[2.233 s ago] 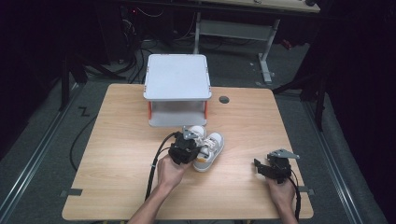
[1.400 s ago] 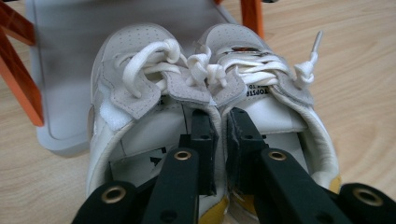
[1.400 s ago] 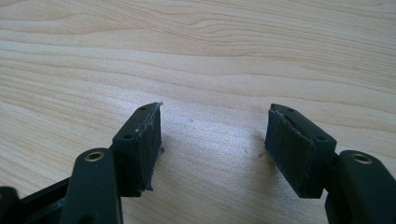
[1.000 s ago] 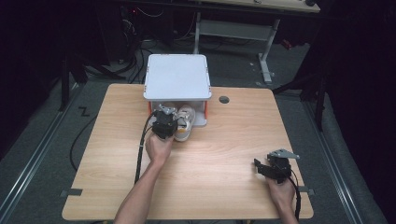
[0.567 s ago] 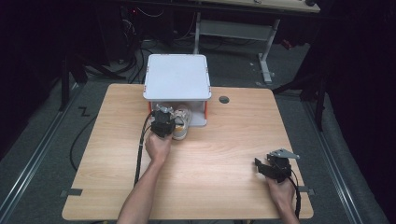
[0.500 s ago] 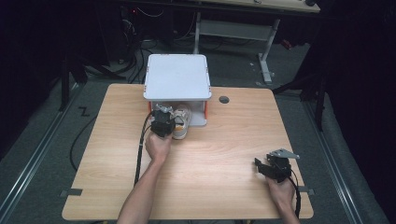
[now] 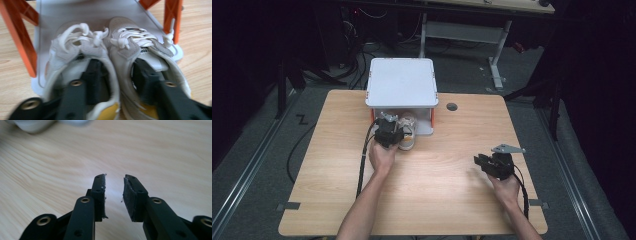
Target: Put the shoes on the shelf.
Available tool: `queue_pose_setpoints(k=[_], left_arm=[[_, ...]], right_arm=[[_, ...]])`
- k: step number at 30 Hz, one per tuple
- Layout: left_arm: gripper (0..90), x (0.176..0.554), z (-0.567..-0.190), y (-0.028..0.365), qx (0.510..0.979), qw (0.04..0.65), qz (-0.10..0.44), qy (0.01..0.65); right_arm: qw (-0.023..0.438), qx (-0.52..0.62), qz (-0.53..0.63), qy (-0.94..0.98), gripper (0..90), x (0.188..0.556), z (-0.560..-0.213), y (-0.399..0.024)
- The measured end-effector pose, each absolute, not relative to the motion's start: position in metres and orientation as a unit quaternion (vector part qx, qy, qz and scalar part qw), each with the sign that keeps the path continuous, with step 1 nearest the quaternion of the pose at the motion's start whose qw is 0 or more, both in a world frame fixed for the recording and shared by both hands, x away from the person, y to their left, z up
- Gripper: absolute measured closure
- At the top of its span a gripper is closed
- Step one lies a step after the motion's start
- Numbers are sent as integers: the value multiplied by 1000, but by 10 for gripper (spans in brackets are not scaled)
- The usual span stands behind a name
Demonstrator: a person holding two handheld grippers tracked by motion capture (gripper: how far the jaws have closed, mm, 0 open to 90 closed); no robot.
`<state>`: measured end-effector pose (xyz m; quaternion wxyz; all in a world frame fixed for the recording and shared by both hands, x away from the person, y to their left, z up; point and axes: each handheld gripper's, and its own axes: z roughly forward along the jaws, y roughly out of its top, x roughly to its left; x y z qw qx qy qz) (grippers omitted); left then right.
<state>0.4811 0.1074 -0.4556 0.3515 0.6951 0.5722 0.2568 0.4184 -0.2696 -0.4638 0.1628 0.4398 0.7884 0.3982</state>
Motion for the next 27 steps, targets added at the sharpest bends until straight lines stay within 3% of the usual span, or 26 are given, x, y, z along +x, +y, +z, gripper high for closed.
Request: queue_pose_setpoints(k=[9, 14, 27], left_arm=[[336, 479, -453, 105, 696, 361, 250, 568], [245, 474, -447, 105, 693, 363, 251, 571], [200, 449, -429, 114, 708, 374, 258, 541]], right_arm=[[140, 388, 445, 795, 785, 445, -422, -228], [157, 369, 458, 793, 783, 457, -399, -210], [176, 366, 463, 788, 768, 502, -362, -160]])
